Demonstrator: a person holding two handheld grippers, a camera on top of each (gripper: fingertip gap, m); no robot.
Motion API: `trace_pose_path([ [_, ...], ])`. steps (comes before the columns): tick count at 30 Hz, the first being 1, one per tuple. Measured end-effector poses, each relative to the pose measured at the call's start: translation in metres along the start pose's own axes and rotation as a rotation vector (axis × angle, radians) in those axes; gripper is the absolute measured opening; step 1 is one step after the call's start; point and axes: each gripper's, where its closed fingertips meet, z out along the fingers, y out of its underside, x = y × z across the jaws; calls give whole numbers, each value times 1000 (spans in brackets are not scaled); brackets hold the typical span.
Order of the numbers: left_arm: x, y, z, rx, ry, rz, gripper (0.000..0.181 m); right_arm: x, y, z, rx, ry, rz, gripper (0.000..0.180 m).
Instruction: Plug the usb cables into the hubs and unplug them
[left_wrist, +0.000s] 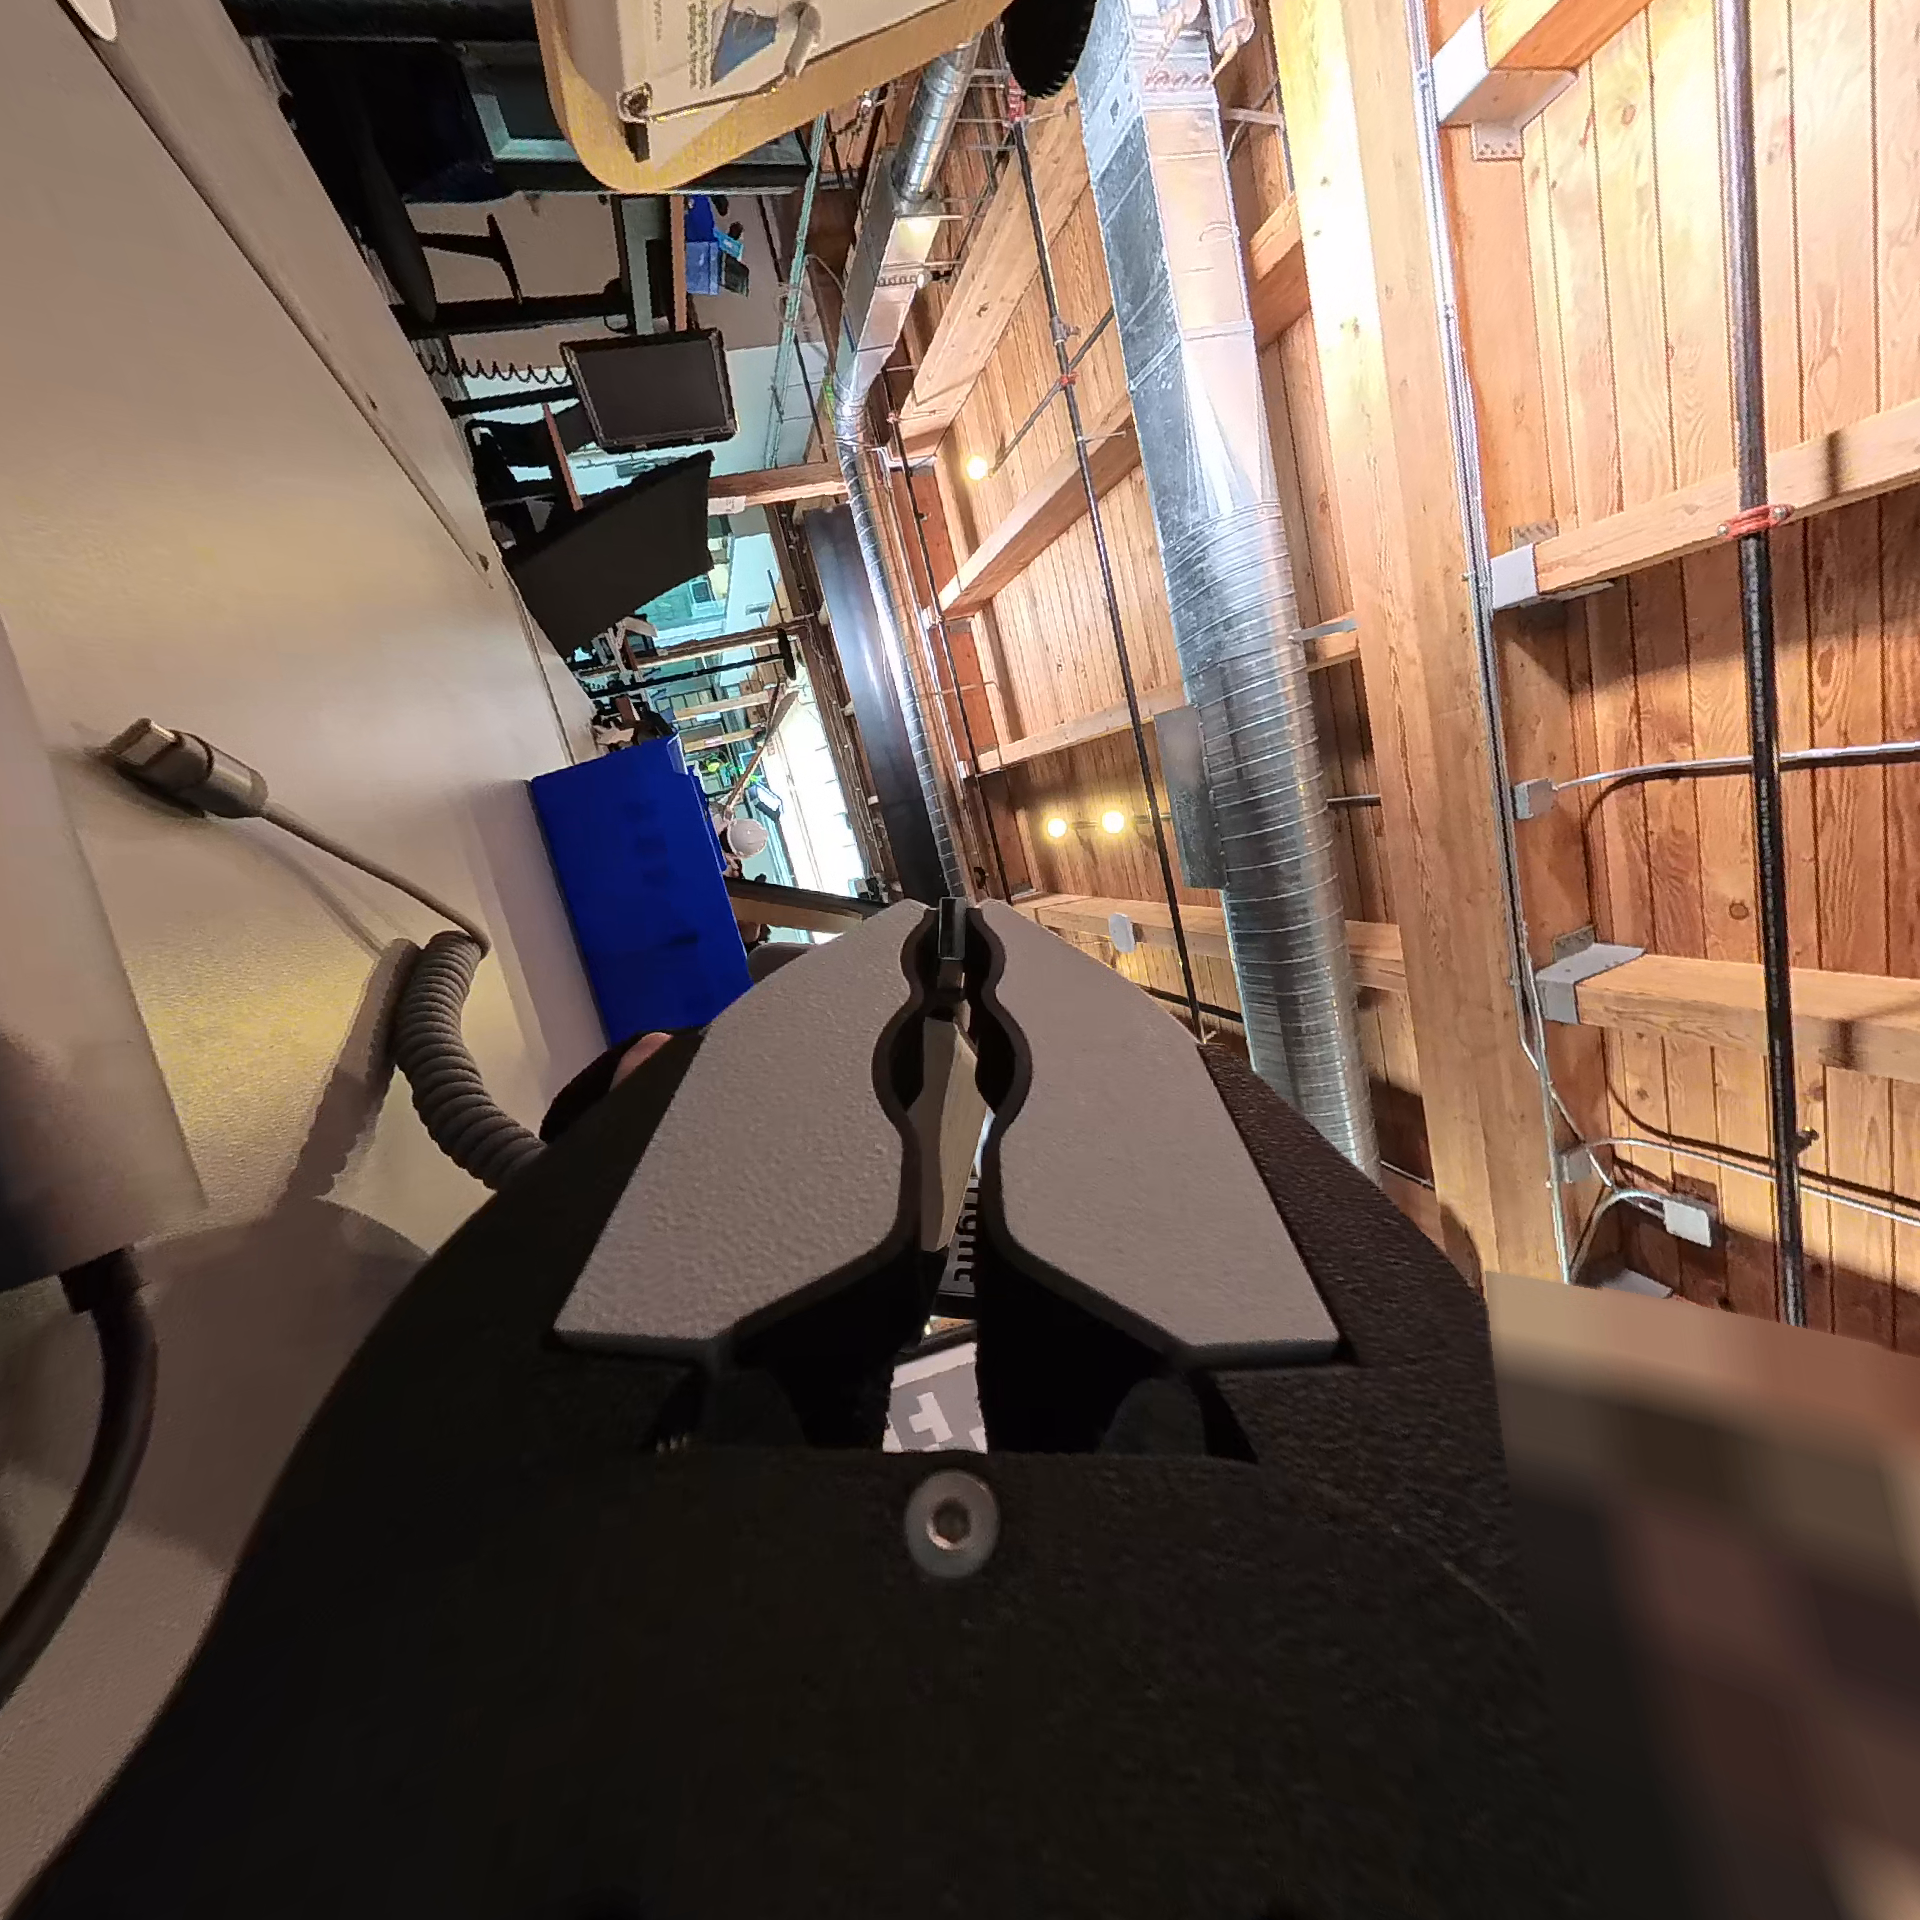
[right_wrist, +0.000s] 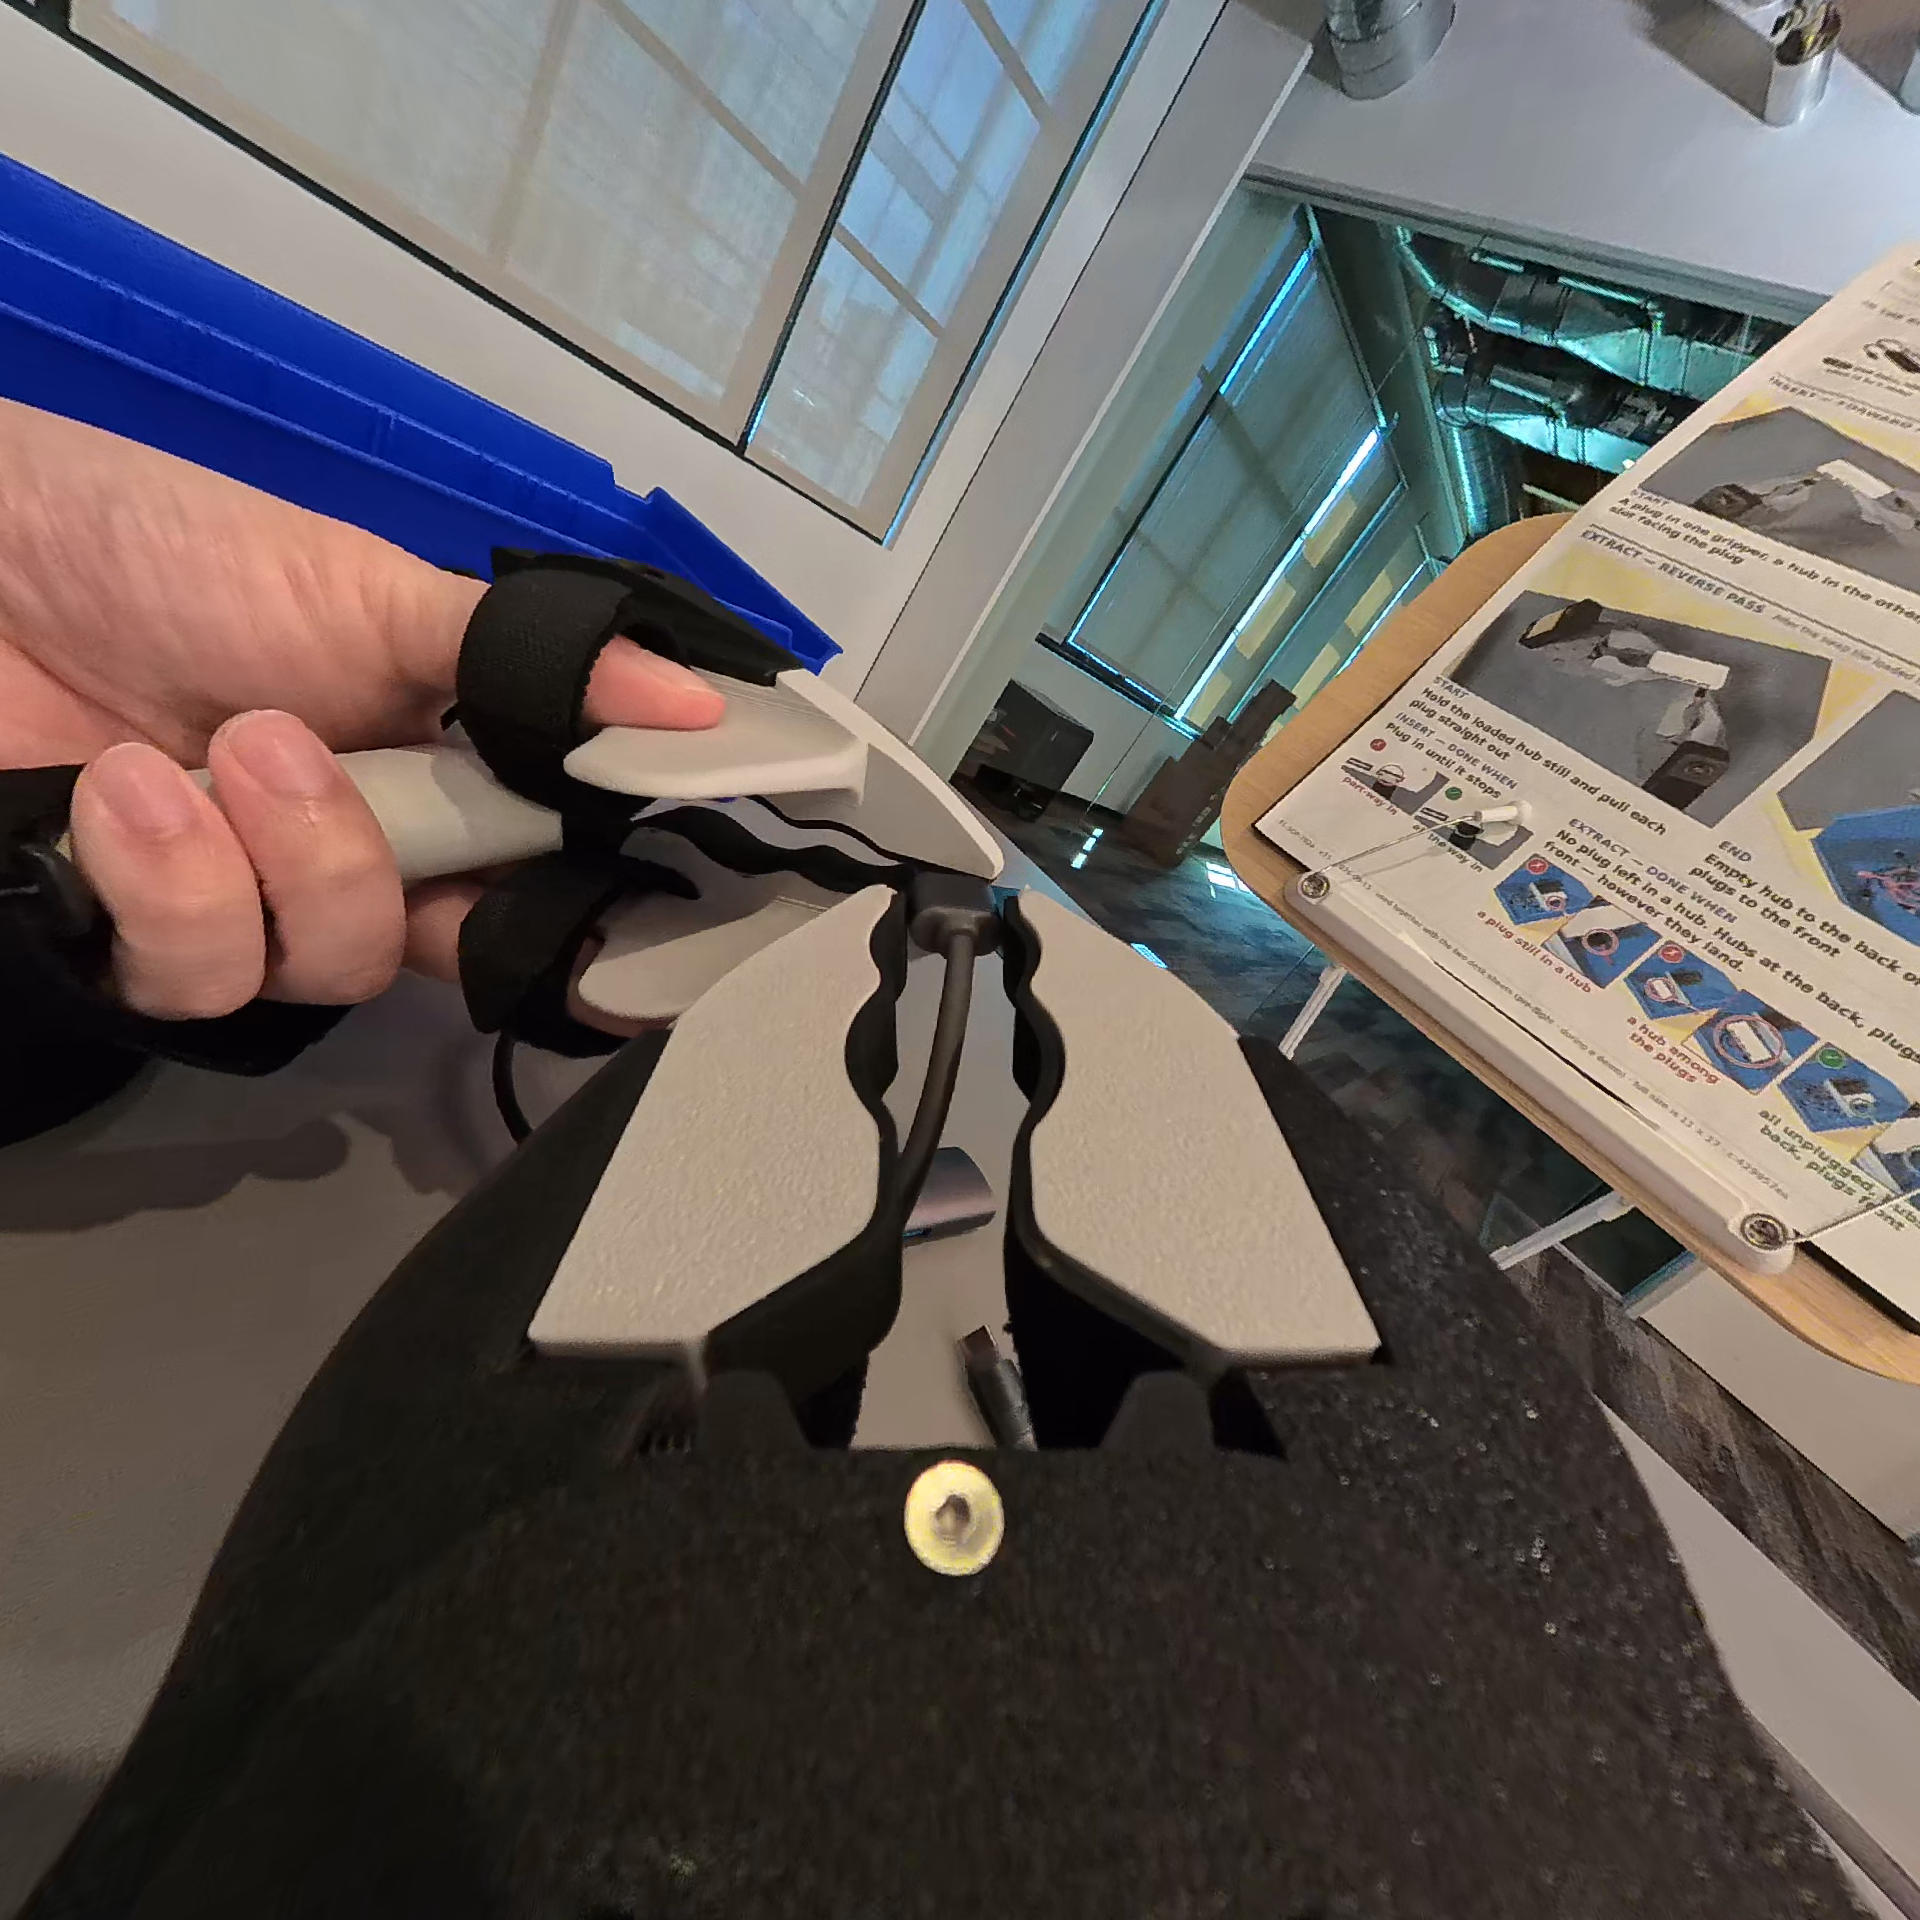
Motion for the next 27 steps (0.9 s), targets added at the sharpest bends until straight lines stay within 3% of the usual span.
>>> trace_pose_path([
  [16,-1,1,2,0,10,-14,3,0,5,1,-42,-22,35,16],
  [21,1,-8,-3,33,4,9,14,4,7,1,-55,-22,81,16],
  [25,1,-14,-12,-24,-120,176,14,11,13,0,-81,-21,112,16],
  [27,-10,-9,-20,-153,-303,348,9,18,17,-2,-96,-10,150,16],
])
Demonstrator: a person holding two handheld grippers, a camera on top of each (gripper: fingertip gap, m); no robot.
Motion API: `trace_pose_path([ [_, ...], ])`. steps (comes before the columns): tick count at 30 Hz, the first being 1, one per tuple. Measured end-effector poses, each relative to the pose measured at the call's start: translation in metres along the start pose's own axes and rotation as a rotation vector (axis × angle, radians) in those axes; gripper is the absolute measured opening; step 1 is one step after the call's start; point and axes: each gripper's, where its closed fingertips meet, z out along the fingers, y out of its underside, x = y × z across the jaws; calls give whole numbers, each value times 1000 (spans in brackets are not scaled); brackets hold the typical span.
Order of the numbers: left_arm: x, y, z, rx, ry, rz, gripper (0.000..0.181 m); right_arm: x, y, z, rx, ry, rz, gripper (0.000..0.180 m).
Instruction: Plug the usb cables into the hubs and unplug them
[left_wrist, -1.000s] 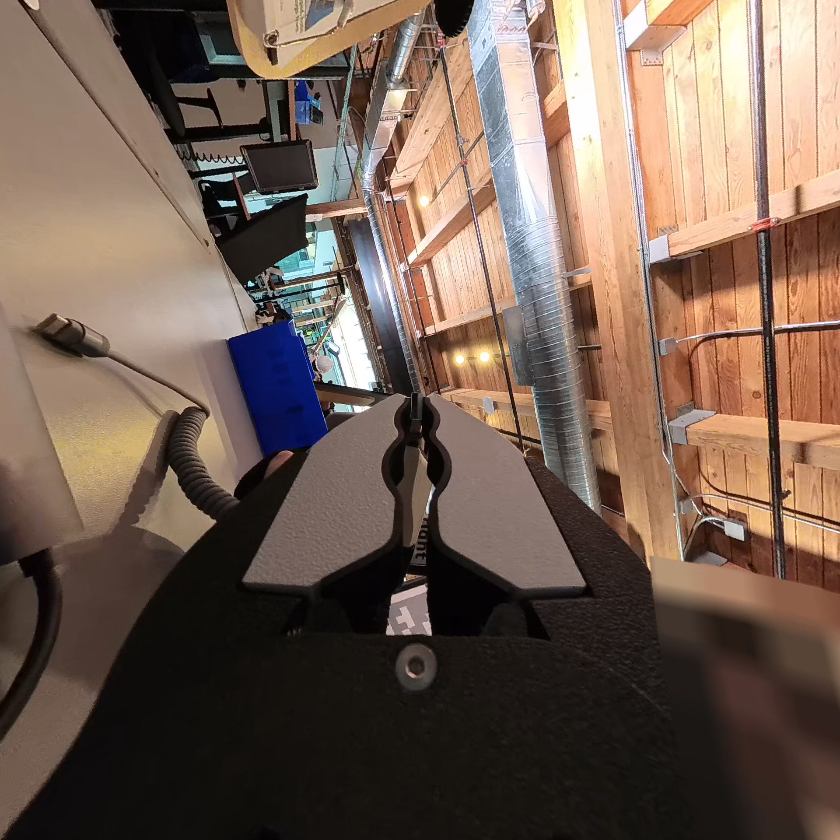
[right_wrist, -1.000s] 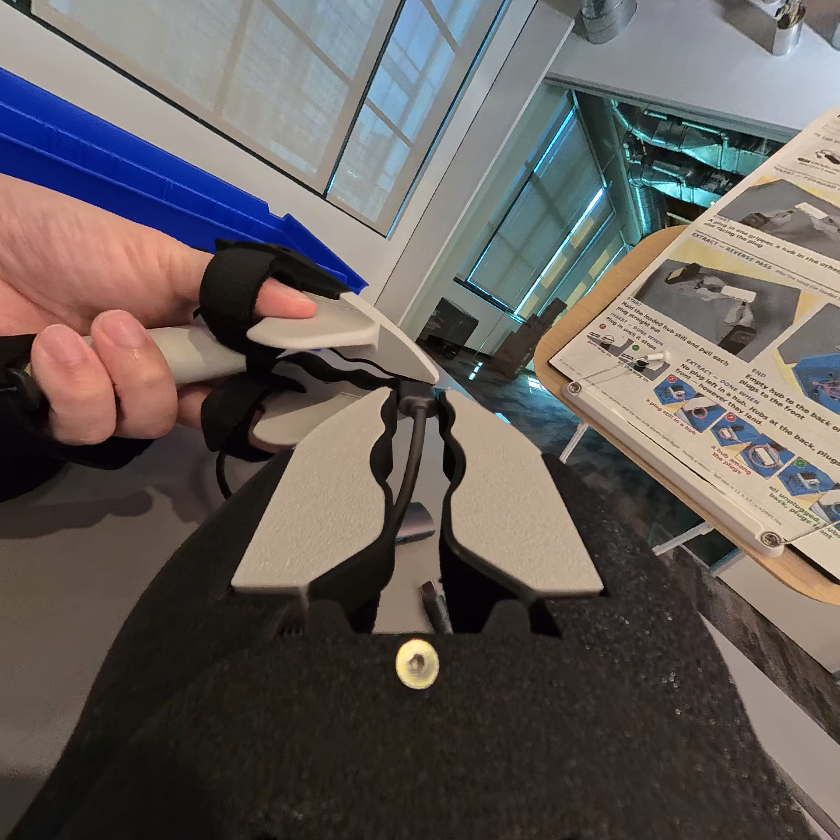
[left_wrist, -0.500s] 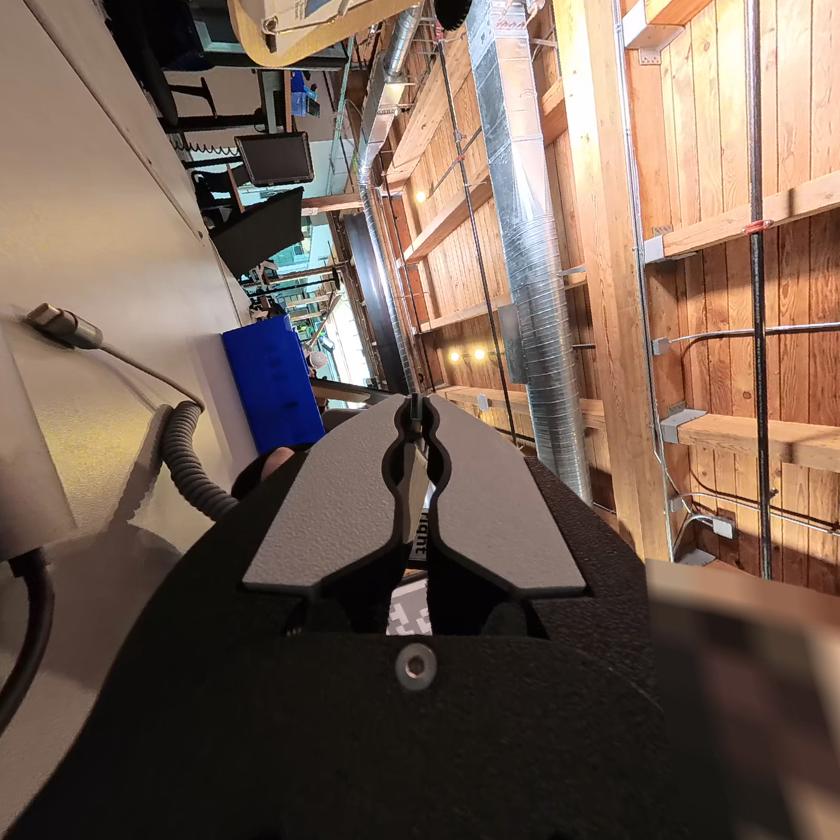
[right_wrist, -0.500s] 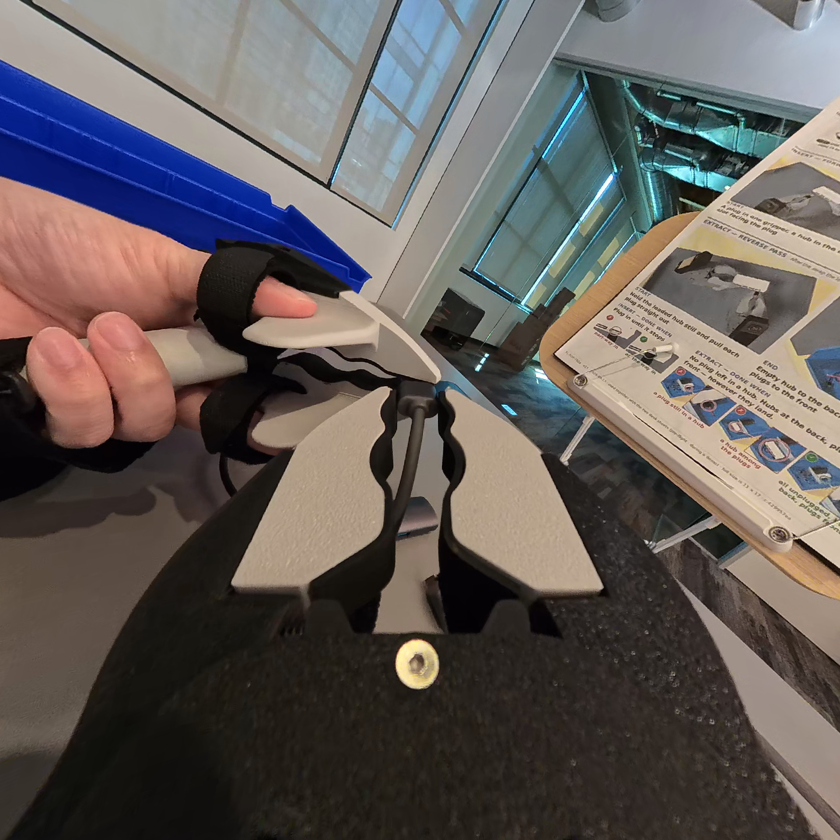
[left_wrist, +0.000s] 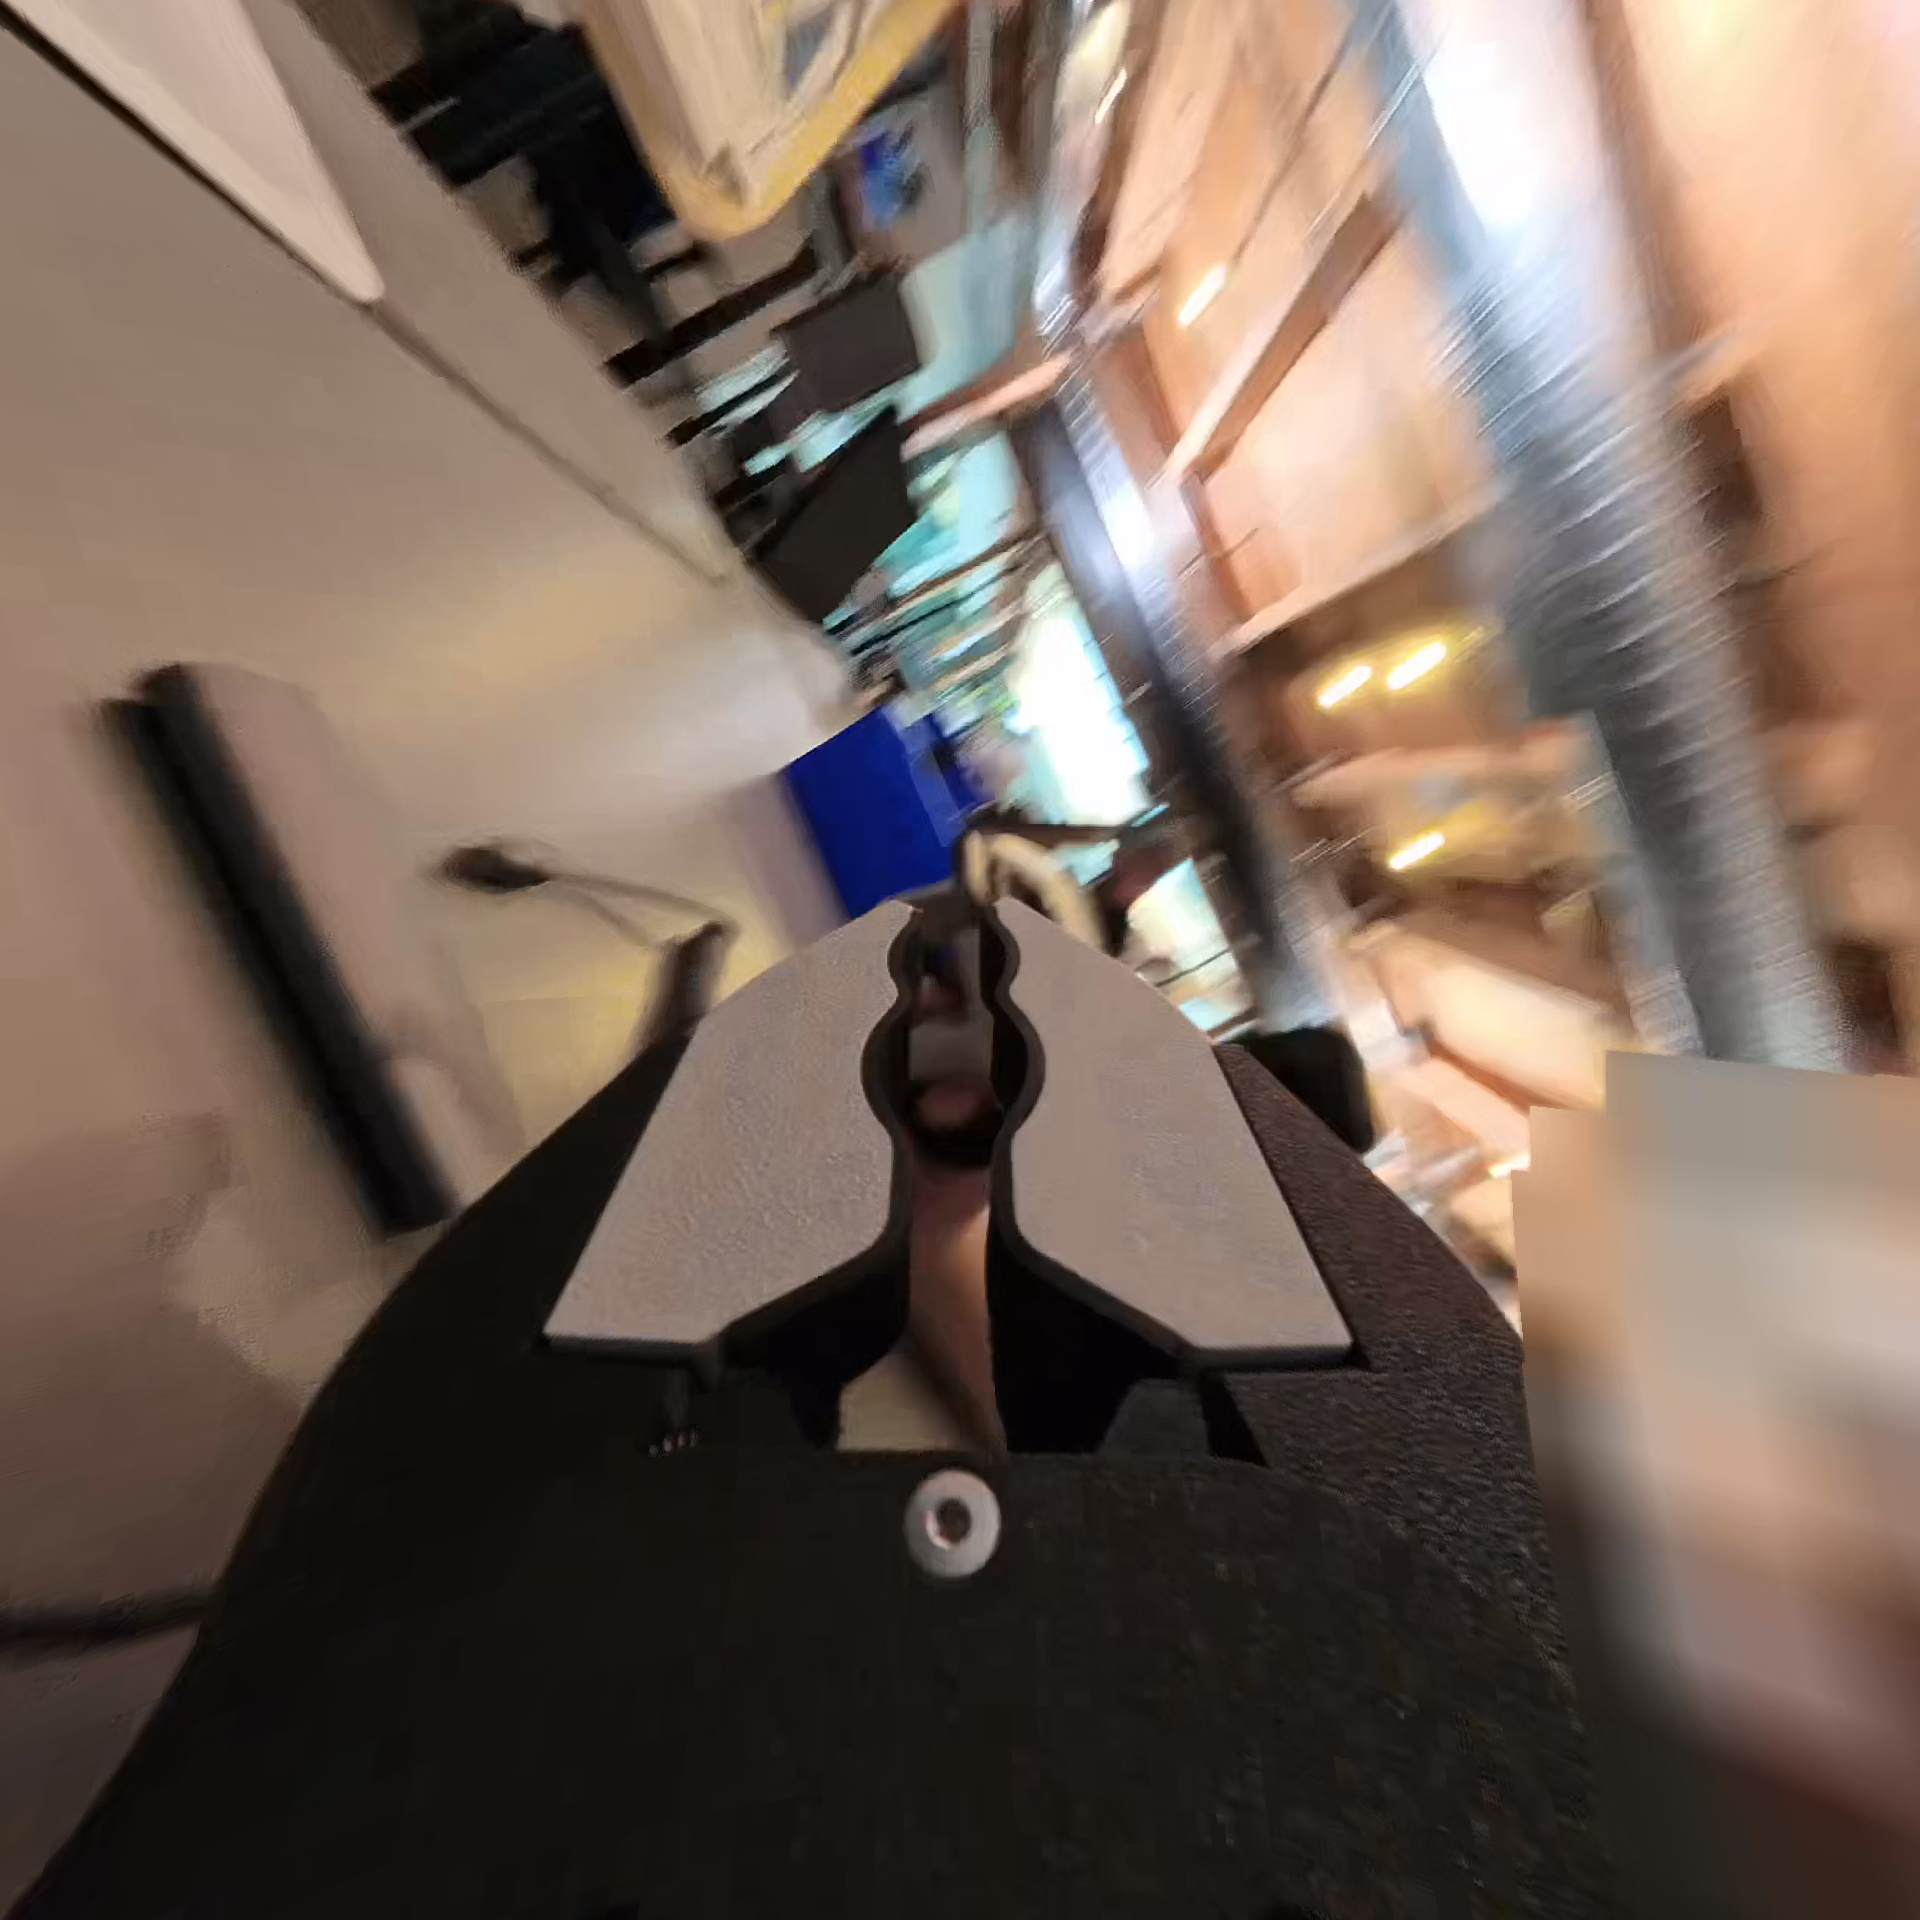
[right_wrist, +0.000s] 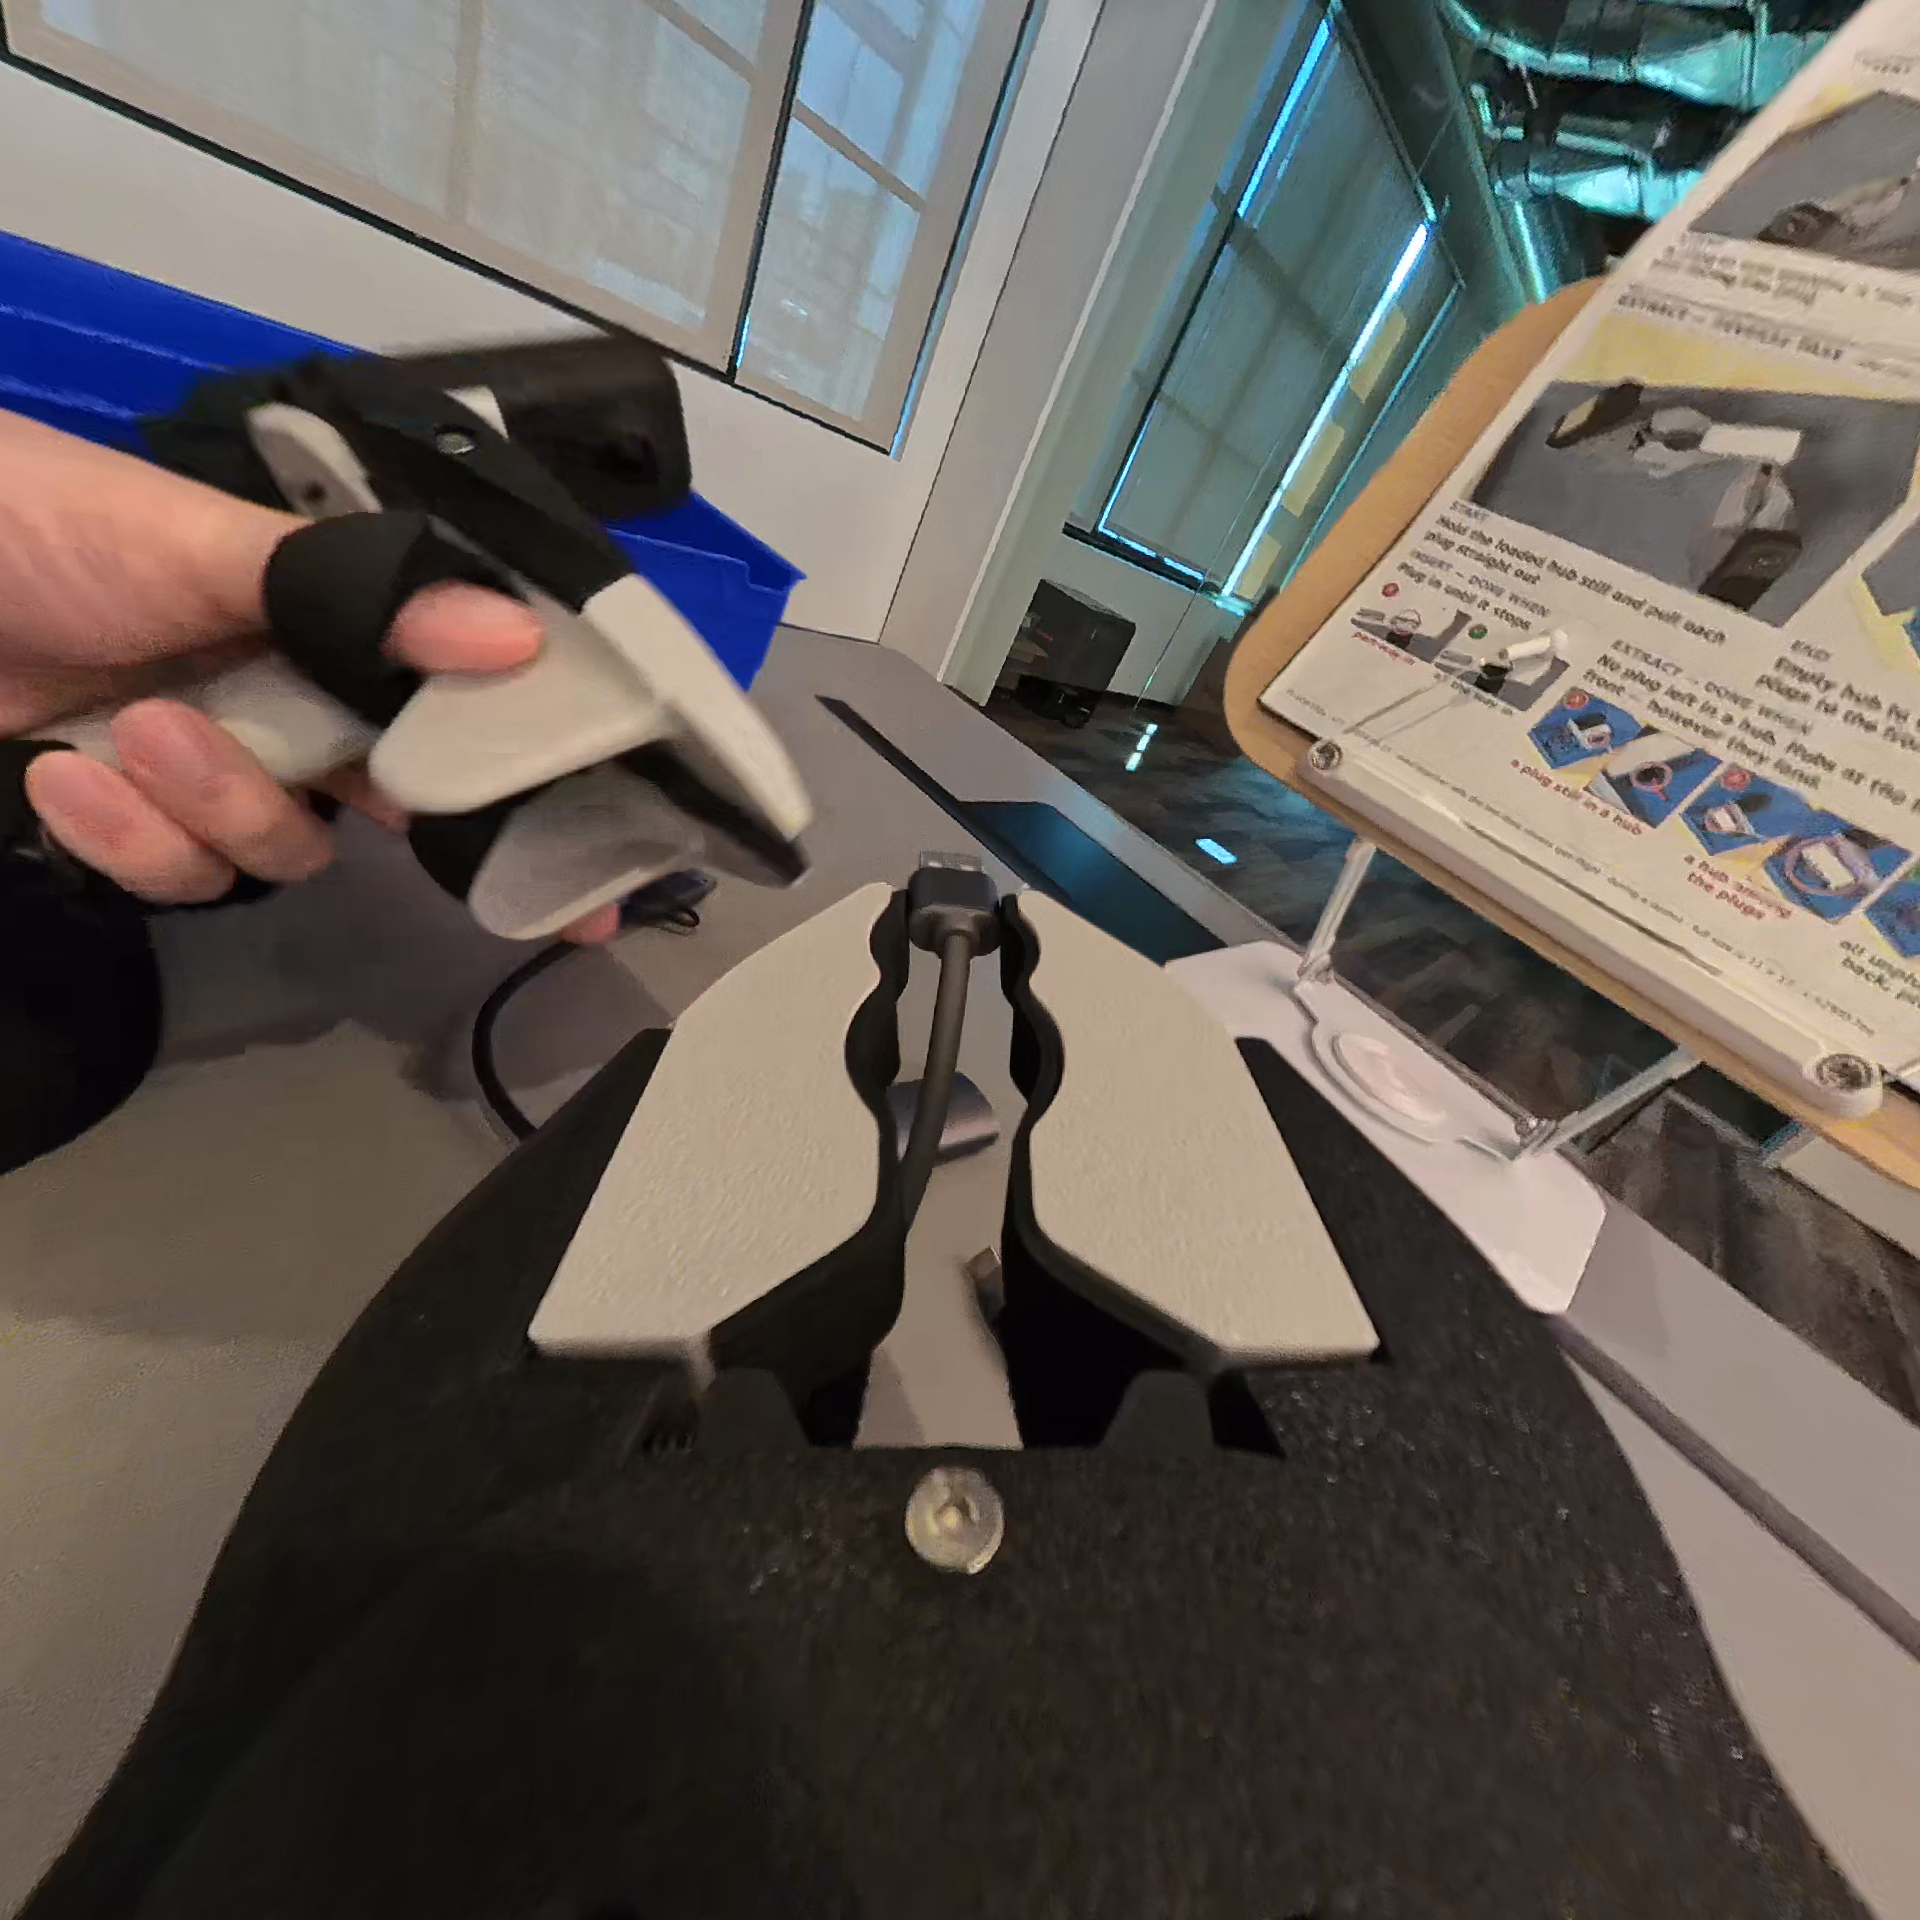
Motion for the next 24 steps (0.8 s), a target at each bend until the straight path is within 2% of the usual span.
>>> trace_pose_path([
  [3,-35,13,-11,-173,-371,259,11,13,8,-2,-21,17,67,17],
  [6,-54,30,-6,-284,-532,333,20,23,14,-6,-35,33,97,16],
  [10,-84,50,3,-408,-782,457,55,31,17,-10,-40,50,114,16],
  [15,-98,32,-5,-374,-1061,716,61,35,16,-12,-34,53,123,16],
  [24,-110,38,-6,-386,-1079,682,65,40,14,-14,-25,62,135,16],
])
